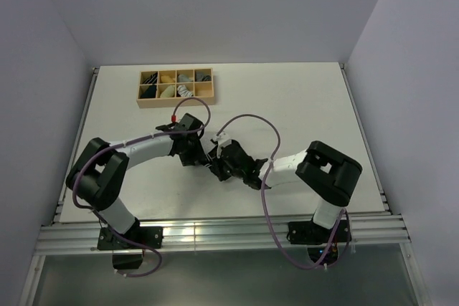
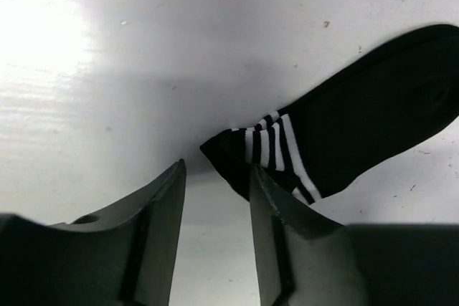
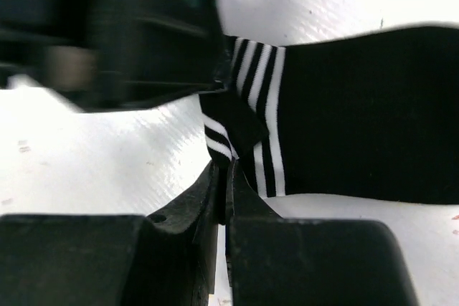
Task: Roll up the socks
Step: Roll the sock at the center of the board.
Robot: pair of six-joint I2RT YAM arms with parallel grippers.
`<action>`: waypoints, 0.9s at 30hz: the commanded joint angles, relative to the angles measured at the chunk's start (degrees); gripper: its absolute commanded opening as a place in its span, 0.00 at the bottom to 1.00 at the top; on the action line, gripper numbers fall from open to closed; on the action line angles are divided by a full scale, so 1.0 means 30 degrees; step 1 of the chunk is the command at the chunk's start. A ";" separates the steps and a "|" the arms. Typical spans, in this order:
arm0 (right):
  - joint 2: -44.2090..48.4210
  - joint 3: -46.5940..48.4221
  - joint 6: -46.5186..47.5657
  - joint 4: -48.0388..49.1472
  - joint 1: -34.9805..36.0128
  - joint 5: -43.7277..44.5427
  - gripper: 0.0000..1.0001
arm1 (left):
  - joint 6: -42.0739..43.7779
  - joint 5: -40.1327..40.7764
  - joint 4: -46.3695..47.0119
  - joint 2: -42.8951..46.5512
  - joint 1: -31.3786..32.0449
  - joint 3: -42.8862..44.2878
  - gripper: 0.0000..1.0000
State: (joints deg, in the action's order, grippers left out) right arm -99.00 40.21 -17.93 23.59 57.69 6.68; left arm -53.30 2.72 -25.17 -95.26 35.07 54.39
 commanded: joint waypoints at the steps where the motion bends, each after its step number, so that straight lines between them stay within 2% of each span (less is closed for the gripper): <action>1: 0.0276 -0.1505 -0.2336 0.0657 -0.1703 -0.4094 0.00 | -0.0982 0.1026 -0.0605 0.1282 0.0088 -0.0522 0.46; 3: 0.0189 -0.2148 -0.3042 0.1799 -0.2469 -0.6174 0.00 | -0.1392 0.1202 -0.0488 0.1636 0.0088 -0.0756 0.52; 12: -0.1890 -0.3587 -0.7847 0.6634 -0.6367 -1.2531 0.00 | -0.1424 0.0179 0.2467 0.4009 0.0088 -0.2572 0.55; 19: -0.3883 -0.3822 -1.0541 0.9096 -0.7598 -1.4586 0.00 | -0.0809 -0.1404 0.4200 0.3631 0.0088 -0.3218 0.54; 27: -0.4763 -0.3471 -1.1307 0.8074 -0.8303 -1.4707 0.00 | -0.0457 -0.1961 0.4434 0.2576 0.0117 -0.3131 0.46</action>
State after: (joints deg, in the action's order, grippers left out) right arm -111.02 30.59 -51.55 53.17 33.36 -38.50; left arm -56.18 -1.28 -14.09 -86.56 35.09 44.88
